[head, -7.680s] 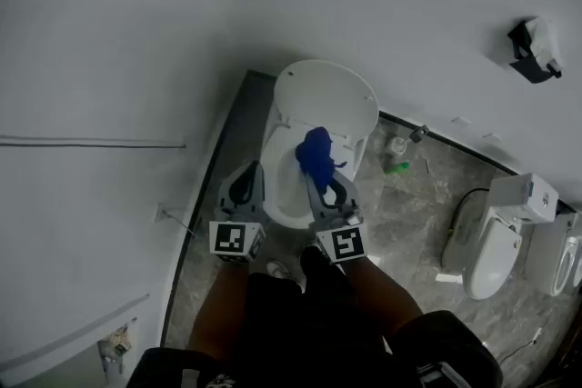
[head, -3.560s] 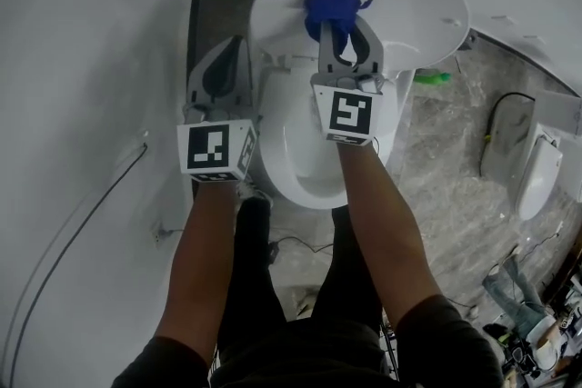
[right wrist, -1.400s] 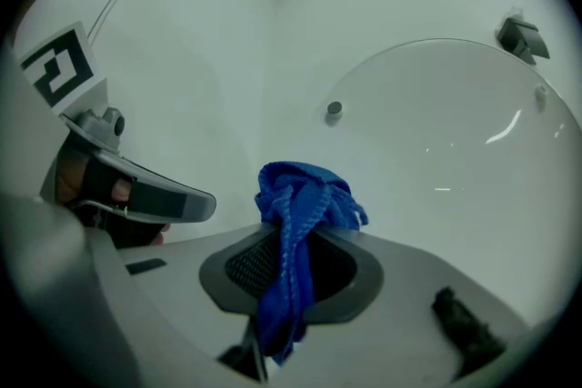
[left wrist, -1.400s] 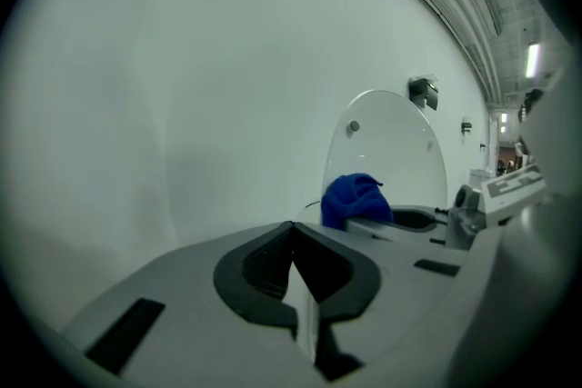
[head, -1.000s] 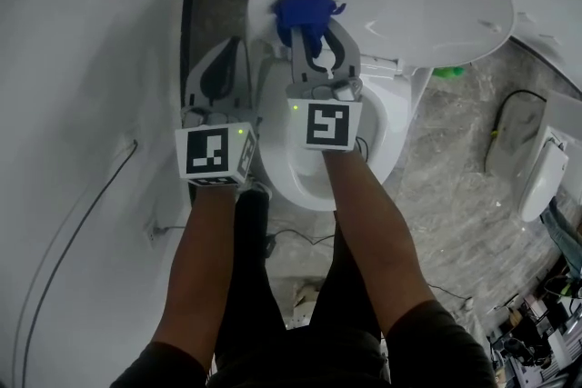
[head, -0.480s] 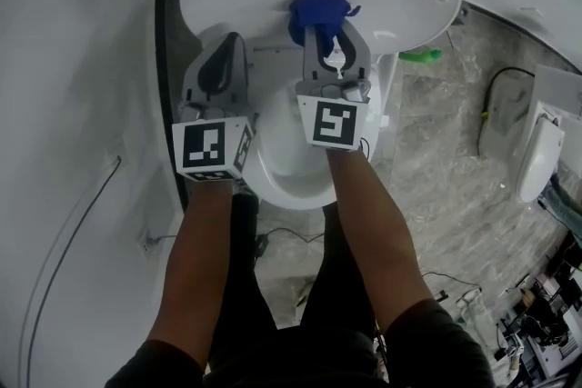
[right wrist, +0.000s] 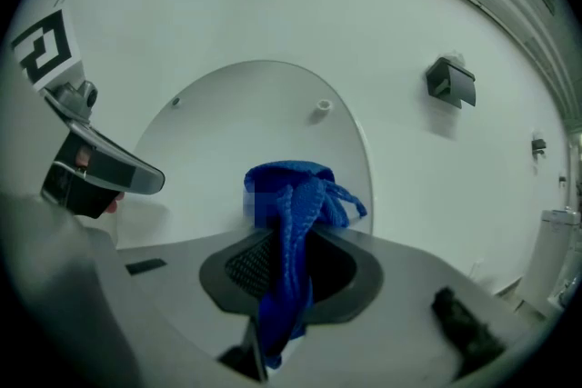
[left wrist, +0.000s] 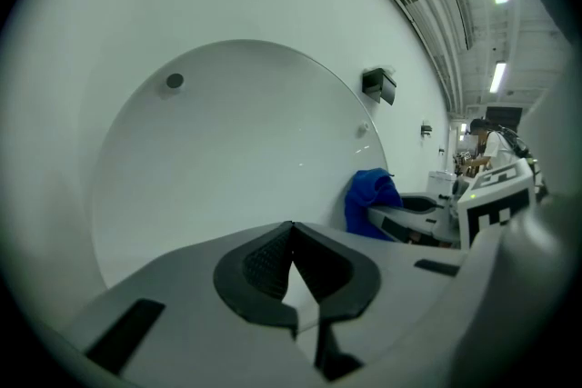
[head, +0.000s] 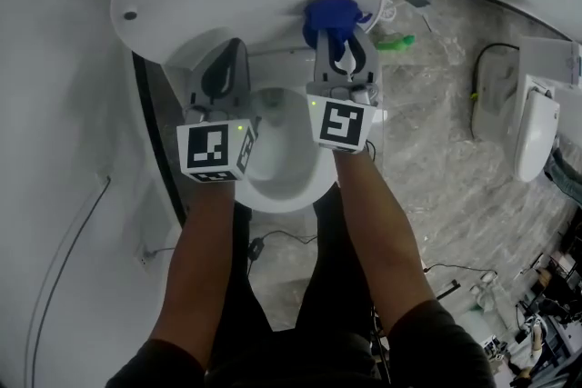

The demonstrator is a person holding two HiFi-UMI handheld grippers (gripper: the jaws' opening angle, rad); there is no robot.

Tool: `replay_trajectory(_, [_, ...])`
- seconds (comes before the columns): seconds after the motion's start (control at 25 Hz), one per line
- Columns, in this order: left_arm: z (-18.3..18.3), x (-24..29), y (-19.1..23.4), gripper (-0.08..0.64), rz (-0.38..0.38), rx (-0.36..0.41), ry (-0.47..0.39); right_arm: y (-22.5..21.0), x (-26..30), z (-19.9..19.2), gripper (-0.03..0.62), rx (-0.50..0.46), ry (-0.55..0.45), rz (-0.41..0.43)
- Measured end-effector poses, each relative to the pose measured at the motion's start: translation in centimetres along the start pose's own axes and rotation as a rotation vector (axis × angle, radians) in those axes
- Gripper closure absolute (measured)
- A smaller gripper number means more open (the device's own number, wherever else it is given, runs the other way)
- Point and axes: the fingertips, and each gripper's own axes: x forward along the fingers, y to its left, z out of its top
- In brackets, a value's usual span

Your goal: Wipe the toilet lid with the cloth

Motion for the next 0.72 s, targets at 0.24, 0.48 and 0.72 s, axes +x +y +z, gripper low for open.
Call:
replay_trajectory(0.24, [-0.4,0.6,-2.1,0.551,-0.013,-0.002,-0.002,-1.6,-1.7,-0.2,0.525,0.01,-0.022,-0.005])
replay_trajectory(0.48, [-1.8,-1.2,0.6,0.551,0.04,-0.015,0.013,2.9,-2.7,0.7,0.525,0.08,-0.073,0.091])
replay_trajectory(0.72, [-3.7,-5.2,6.6,0.551,0.145,-0.044,0.029,12.6,-2.7,0.7,0.525,0.119,-0.067,0.249])
